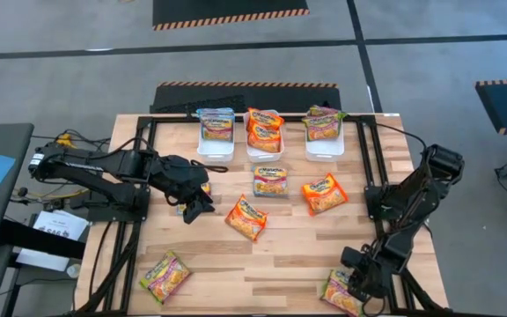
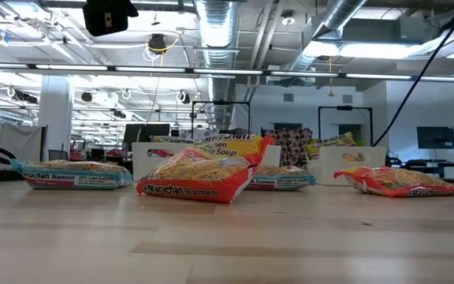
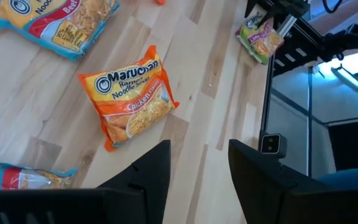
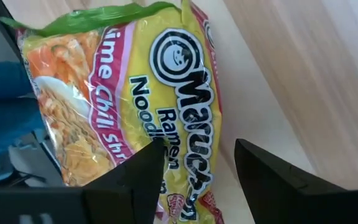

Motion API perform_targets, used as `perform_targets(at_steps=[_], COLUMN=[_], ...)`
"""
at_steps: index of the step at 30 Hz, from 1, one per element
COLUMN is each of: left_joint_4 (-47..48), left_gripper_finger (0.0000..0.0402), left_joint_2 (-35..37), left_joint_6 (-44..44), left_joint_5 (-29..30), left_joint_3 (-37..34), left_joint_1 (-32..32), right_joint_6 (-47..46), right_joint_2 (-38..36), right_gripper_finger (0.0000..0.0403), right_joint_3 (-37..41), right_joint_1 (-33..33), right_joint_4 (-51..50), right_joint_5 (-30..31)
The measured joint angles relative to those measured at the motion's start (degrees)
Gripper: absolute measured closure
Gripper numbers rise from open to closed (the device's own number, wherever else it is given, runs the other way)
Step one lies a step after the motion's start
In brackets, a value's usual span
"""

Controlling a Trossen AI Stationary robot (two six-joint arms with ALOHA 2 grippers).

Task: Sort Maruchan noodles
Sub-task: Put the green noodle pack into the right white bin

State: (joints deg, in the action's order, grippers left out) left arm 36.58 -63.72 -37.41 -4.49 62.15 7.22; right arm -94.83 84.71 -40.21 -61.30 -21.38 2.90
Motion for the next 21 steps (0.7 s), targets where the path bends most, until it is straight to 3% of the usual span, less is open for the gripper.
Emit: perform_targets(at_steps=[5, 13, 21], left_joint_4=[0.0, 0.7, 3.2], left_gripper_finger=[0.0253, 0.0253, 0.0253], left_joint_2=[0.0, 0.0, 0.0], left_joint_6=[0.4, 0.4, 0.2], left_joint_5=[0.0, 0.0, -0.8], left_joint_3=[0.0, 0.0, 0.0], left_joint_1=[0.0, 0.0, 0.0], right_joint_6=[-0.1, -2.8, -2.8], right_joint_2=[0.0, 0.0, 0.1], right_gripper_finger=[0.0224, 0.0378, 0.0397], right_joint_3=[0.0, 0.0, -1.3], right_joint_1=[1.9, 6.0, 10.0], right_joint_4=[1.4, 4.5, 4.4], right_joint_5=[-0.7, -3.2, -3.1])
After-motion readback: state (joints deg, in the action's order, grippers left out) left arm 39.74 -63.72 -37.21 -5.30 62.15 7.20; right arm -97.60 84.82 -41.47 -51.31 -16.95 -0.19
